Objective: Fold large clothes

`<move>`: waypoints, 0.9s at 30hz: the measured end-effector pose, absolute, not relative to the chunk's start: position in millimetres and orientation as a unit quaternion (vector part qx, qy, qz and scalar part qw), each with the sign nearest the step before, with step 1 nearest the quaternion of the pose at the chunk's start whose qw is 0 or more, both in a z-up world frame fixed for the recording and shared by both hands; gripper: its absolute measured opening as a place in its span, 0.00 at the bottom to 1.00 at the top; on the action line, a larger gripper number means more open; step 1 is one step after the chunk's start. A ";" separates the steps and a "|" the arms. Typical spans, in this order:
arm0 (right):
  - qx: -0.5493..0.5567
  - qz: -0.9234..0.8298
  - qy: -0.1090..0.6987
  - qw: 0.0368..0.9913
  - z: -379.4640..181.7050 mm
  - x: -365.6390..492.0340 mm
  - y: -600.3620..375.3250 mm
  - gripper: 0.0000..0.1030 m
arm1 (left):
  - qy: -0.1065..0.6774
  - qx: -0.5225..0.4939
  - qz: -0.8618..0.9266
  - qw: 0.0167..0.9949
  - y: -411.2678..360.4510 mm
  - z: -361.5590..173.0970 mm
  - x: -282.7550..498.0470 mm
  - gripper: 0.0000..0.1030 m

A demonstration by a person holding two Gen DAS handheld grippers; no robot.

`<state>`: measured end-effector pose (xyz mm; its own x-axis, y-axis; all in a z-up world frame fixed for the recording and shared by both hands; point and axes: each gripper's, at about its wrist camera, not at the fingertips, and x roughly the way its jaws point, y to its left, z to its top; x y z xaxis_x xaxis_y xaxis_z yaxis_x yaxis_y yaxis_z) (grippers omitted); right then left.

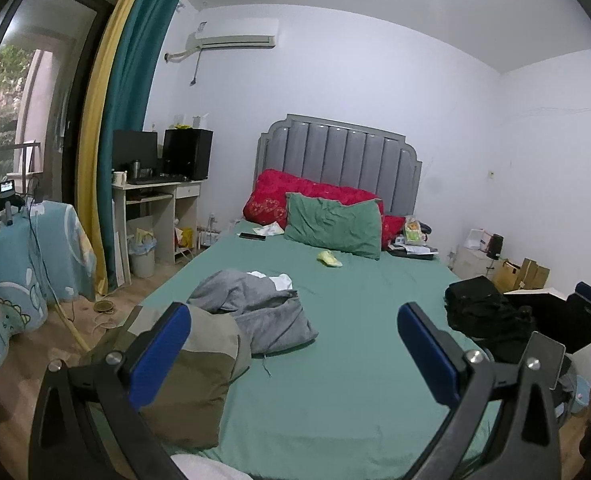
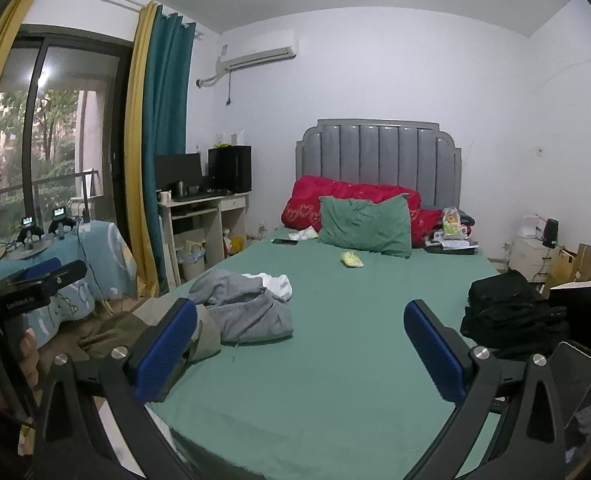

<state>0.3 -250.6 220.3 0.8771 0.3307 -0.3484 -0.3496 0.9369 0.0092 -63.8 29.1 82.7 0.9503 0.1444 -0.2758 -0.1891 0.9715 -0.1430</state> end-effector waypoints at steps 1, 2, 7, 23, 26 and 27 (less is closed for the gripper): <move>-0.027 0.177 0.176 0.968 219.5 0.8 -249.0 1.00 | 0.133 -0.086 0.085 0.984 29.7 82.4 -63.8 1.00; -0.027 0.177 0.177 0.968 218.7 1.6 -247.7 1.00 | 0.134 -0.087 0.084 0.984 30.6 82.1 -64.1 1.00; -0.025 0.175 0.177 0.968 218.6 0.3 -250.0 1.00 | 0.134 -0.088 0.083 0.984 31.7 83.3 -64.1 1.00; -0.001 0.168 0.168 0.971 217.9 0.6 -265.1 1.00 | 0.130 -0.076 0.082 0.985 18.8 85.5 -65.2 1.00; -0.002 0.167 0.168 0.971 217.1 -1.2 -263.9 1.00 | 0.131 -0.071 0.082 0.985 15.3 85.3 -65.5 1.00; -0.002 0.168 0.169 0.971 218.0 -0.1 -264.2 1.00 | 0.131 -0.071 0.081 0.986 13.9 85.4 -65.5 1.00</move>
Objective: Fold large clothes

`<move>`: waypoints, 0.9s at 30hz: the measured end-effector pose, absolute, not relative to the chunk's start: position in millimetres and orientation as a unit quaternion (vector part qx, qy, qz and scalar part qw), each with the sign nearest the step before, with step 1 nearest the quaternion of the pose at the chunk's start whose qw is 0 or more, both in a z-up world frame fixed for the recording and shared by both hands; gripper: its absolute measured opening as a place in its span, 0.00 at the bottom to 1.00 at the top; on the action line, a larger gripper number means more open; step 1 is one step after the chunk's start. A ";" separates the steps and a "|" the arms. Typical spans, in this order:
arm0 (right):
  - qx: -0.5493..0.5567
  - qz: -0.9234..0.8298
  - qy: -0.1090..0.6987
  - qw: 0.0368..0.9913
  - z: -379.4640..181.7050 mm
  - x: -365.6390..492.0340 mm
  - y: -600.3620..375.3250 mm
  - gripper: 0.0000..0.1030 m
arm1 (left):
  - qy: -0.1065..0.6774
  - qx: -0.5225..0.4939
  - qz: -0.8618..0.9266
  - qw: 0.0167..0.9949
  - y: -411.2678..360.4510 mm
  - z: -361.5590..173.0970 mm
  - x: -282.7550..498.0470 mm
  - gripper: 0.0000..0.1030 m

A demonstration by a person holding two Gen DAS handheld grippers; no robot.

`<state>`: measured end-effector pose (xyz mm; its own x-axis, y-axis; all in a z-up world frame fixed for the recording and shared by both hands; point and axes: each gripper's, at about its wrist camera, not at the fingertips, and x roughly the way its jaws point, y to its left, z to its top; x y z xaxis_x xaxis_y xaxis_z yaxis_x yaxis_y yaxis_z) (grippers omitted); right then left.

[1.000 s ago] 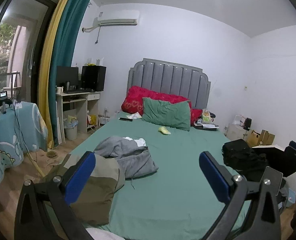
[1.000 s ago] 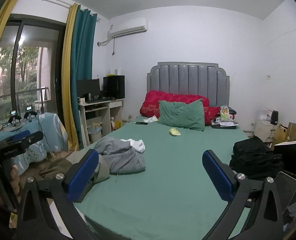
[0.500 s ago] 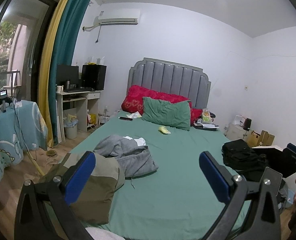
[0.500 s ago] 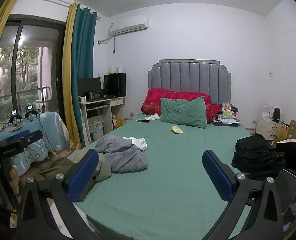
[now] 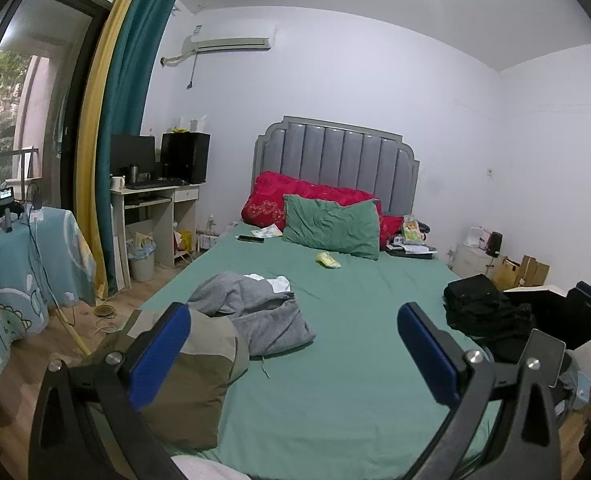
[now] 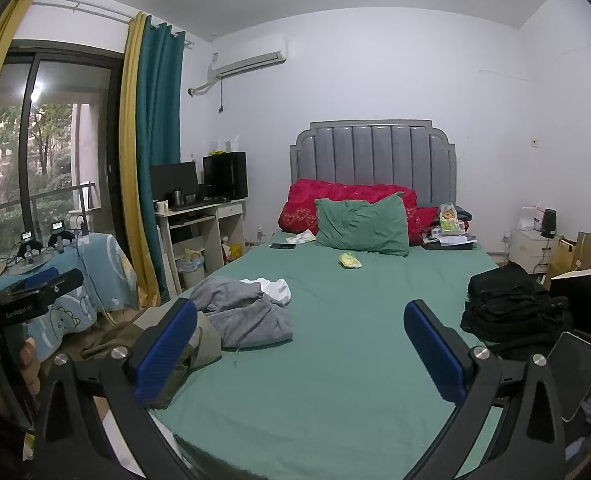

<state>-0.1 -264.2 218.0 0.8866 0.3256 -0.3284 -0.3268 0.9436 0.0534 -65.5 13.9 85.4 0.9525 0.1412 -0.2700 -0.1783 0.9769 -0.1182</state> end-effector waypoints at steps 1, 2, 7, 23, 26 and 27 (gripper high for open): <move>-0.002 0.168 0.169 0.971 217.7 -0.1 -264.3 1.00 | 0.131 -0.069 0.083 0.986 12.7 85.5 -65.5 1.00; -0.001 0.168 0.169 0.971 217.6 -0.4 -264.5 1.00 | 0.131 -0.065 0.087 0.985 11.6 85.8 -65.2 1.00; 0.001 0.167 0.170 0.971 217.1 0.1 -266.7 1.00 | 0.132 -0.058 0.088 0.986 6.5 86.2 -64.6 1.00; -0.011 0.162 0.173 0.971 216.4 0.0 -258.3 1.00 | 0.125 -0.052 0.091 0.987 2.8 89.4 -67.5 1.00; -0.013 0.160 0.173 0.972 216.2 -0.2 -257.5 1.00 | 0.124 -0.053 0.089 0.987 4.1 89.6 -68.4 1.00; -0.015 0.159 0.172 0.972 216.8 -1.1 -255.4 1.00 | 0.124 -0.055 0.089 0.987 4.2 89.8 -68.8 1.00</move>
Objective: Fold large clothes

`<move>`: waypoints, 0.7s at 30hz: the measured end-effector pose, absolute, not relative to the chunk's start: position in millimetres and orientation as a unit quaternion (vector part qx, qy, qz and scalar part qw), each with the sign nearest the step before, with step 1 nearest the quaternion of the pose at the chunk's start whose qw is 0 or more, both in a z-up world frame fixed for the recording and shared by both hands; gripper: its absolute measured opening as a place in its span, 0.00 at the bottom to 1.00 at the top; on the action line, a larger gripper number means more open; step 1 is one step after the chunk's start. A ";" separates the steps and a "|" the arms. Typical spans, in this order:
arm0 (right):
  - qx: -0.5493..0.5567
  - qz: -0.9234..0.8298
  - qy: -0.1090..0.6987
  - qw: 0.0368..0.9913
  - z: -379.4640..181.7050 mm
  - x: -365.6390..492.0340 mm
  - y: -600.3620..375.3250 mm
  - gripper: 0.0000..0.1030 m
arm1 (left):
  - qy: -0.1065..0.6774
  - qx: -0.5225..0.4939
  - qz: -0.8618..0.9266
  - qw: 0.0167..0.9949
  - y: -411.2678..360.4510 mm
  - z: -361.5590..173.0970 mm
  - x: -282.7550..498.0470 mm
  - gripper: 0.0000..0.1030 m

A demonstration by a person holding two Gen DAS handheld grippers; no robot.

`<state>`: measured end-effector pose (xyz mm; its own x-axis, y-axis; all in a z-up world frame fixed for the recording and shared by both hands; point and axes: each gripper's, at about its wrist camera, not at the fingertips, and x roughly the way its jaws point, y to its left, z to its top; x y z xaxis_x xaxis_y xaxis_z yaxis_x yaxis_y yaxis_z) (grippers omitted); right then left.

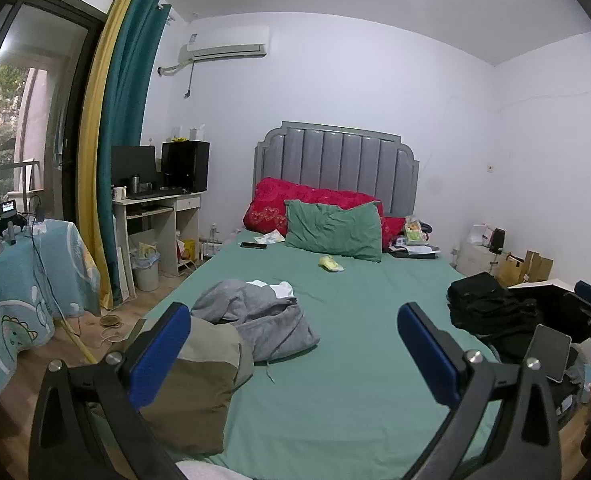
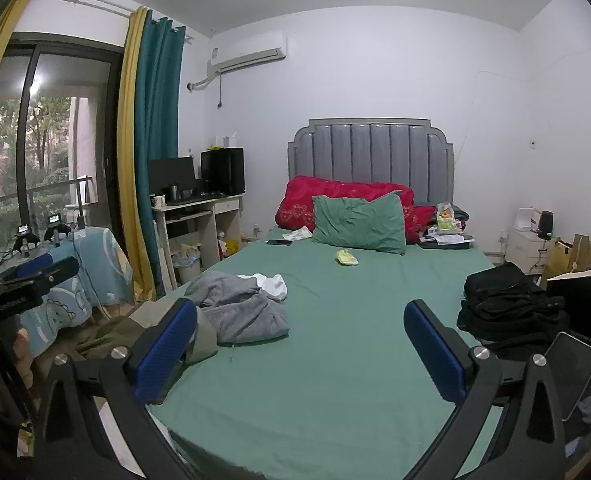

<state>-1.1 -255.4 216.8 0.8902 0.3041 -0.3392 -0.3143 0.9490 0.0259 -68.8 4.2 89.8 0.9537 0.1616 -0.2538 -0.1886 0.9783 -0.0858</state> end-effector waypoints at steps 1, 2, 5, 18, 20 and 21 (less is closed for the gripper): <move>-0.016 0.158 0.172 0.972 216.4 -0.9 -254.4 1.00 | 0.124 -0.054 0.088 0.987 4.7 89.8 -68.6 1.00; -0.016 0.158 0.173 0.972 216.1 -0.8 -254.1 1.00 | 0.124 -0.054 0.088 0.987 4.5 89.8 -68.8 1.00; -0.016 0.158 0.173 0.972 215.5 -1.4 -254.8 1.00 | 0.124 -0.055 0.085 0.987 4.7 90.3 -68.7 1.00; -0.016 0.158 0.173 0.972 215.4 -1.5 -254.9 1.00 | 0.124 -0.055 0.082 0.987 6.2 93.0 -67.8 1.00; -0.016 0.158 0.174 0.972 215.4 -1.3 -255.0 1.00 | 0.125 -0.056 0.081 0.987 5.6 93.5 -68.0 1.00; -0.015 0.158 0.175 0.972 215.0 -0.9 -254.7 1.00 | 0.126 -0.057 0.079 0.987 5.5 94.1 -67.6 1.00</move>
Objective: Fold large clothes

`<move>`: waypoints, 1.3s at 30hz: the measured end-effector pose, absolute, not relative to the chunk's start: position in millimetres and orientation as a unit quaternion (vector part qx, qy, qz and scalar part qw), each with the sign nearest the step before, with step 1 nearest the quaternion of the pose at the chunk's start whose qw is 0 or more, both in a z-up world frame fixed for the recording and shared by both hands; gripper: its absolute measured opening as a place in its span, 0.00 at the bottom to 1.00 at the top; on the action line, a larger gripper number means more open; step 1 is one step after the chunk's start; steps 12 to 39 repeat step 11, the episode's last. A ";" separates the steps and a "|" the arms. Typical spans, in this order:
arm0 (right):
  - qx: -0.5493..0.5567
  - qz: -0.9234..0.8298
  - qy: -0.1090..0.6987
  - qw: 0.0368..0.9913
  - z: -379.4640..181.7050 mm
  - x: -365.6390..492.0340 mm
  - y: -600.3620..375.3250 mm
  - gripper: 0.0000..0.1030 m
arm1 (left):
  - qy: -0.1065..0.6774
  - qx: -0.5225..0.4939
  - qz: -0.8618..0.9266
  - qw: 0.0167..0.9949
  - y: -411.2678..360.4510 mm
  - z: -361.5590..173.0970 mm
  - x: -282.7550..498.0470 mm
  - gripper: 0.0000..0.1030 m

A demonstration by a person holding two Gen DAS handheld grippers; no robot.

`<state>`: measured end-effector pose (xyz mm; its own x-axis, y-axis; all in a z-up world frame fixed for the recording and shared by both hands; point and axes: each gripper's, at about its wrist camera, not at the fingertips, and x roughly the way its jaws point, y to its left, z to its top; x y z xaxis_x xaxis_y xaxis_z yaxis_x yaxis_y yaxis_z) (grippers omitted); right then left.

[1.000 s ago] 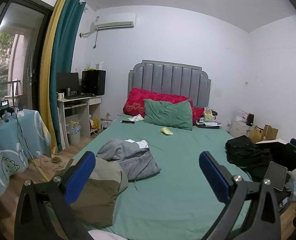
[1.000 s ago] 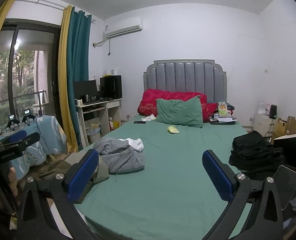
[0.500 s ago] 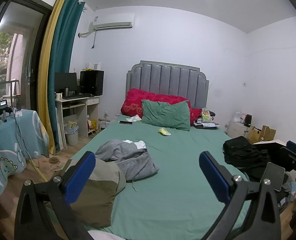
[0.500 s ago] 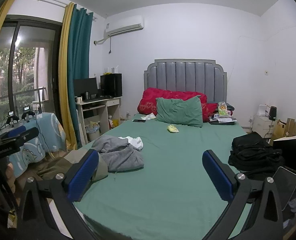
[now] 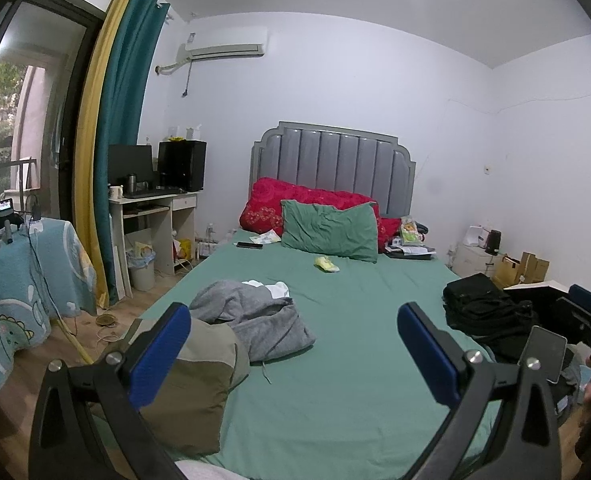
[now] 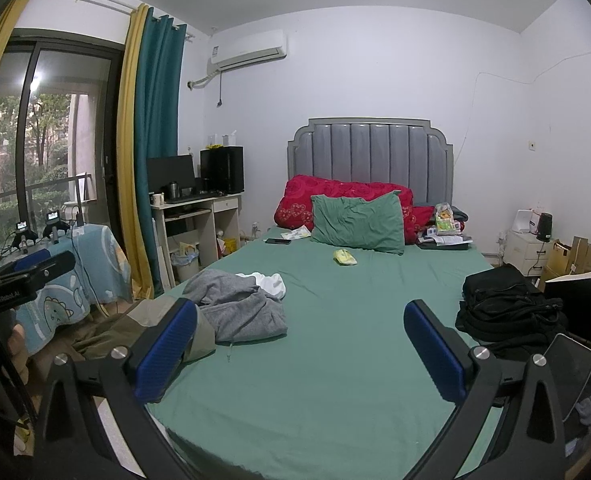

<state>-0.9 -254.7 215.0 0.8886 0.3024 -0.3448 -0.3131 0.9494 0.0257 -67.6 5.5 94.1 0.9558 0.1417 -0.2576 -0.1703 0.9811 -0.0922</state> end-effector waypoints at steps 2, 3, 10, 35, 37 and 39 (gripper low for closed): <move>-0.016 0.158 0.174 0.972 214.3 -1.6 -255.2 1.00 | 0.127 -0.058 0.079 0.987 4.6 95.3 -67.7 1.00; -0.015 0.158 0.175 0.972 213.4 -1.3 -255.1 1.00 | 0.127 -0.058 0.080 0.987 4.0 95.8 -68.3 1.00; -0.016 0.158 0.180 0.971 209.1 1.2 -253.1 1.00 | 0.128 -0.059 0.080 0.987 2.3 96.9 -67.8 1.00; -0.016 0.158 0.181 0.971 208.3 2.0 -253.5 1.00 | 0.129 -0.059 0.079 0.987 1.6 97.4 -67.2 1.00; -0.016 0.158 0.181 0.971 208.3 2.0 -253.5 1.00 | 0.129 -0.059 0.079 0.987 1.6 97.4 -67.2 1.00; -0.016 0.158 0.181 0.971 208.3 2.0 -253.5 1.00 | 0.129 -0.059 0.079 0.987 1.6 97.4 -67.2 1.00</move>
